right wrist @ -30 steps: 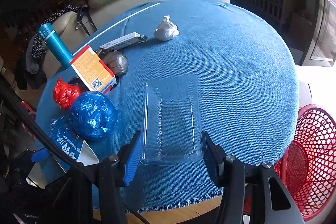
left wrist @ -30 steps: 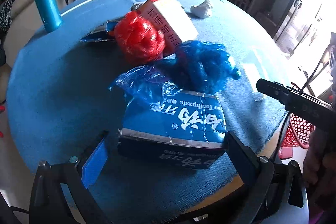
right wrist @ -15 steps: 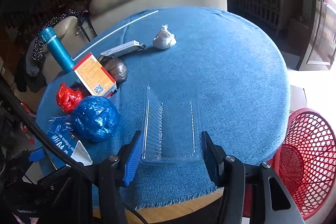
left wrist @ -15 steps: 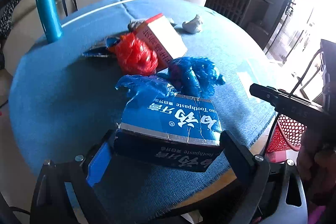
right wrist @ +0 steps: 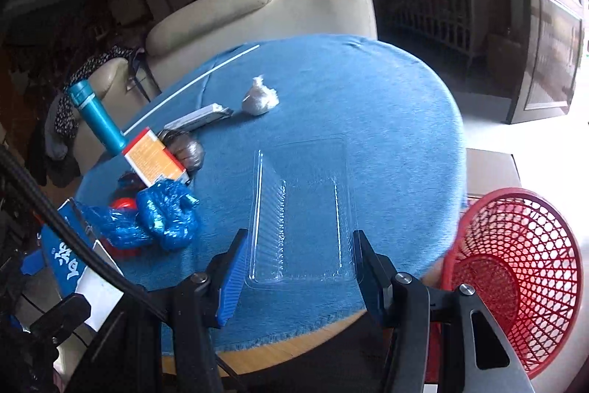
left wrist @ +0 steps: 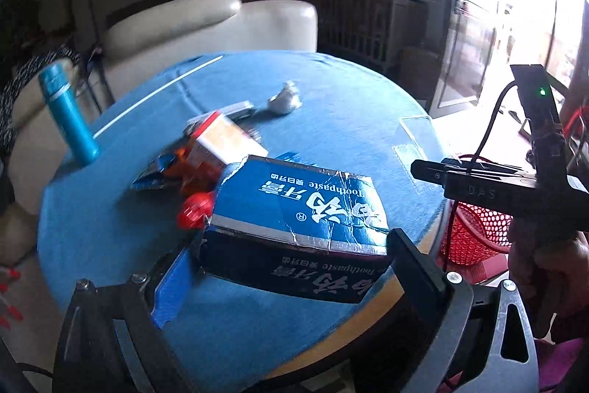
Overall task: Collect trash
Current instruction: 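Carry both items to the red basket and open both tools to drop them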
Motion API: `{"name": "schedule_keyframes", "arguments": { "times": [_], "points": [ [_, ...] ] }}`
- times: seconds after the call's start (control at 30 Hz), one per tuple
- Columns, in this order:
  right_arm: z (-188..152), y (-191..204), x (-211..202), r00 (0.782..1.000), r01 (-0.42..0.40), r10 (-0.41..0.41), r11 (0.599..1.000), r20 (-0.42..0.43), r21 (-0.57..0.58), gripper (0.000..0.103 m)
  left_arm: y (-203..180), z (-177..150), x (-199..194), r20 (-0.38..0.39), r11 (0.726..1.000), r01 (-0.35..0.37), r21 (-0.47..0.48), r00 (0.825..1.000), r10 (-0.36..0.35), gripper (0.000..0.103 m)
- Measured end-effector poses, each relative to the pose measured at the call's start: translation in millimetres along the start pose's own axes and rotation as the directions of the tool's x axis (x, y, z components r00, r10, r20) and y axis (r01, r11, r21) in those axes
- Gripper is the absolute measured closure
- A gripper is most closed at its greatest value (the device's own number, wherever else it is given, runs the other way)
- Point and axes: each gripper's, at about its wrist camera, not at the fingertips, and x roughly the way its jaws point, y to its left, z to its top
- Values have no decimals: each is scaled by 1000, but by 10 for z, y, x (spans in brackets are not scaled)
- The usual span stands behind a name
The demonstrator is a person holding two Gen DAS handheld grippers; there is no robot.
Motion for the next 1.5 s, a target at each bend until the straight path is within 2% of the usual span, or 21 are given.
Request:
{"name": "schedule_keyframes", "arguments": {
  "times": [0.3, 0.4, 0.53, 0.73, 1.03, 1.17, 1.4, 1.5],
  "points": [
    [-54, -570, -165, 998, 48, -51, 992, 24, 116, 46, -475, 304, 355, -26, 991, 83, 100, 996, -81, 5],
    [-101, -854, -260, 995, 89, -96, 982, 32, 164, 46, -731, 397, 506, -50, 982, 125, 139, 992, -119, 5],
    [-196, -1261, -358, 989, 140, -149, 960, 20, 244, 46, -1133, 477, 667, -72, 962, 174, 212, 984, -162, 5],
    [-378, -1798, -486, 977, 202, -211, 917, -10, 345, 45, -1750, 565, 840, -110, 915, 260, 308, 965, -237, 5],
    [-530, -2378, -638, 973, 213, -231, 855, -20, 473, 44, -2466, 612, 1048, -177, 848, 358, 390, 933, -312, 5],
    [-566, -2508, -762, 966, 228, -260, 838, -5, 496, 44, -2555, 586, 1097, -201, 826, 387, 409, 922, -332, 5],
    [-514, -2527, -817, 961, 235, -277, 835, 12, 498, 44, -2333, 653, 1169, -212, 847, 414, 334, 908, -361, 5],
    [-463, -2452, -799, 960, 238, -279, 847, 17, 475, 44, -2333, 707, 1132, -215, 838, 445, 316, 894, -394, 5]
  ]
}}
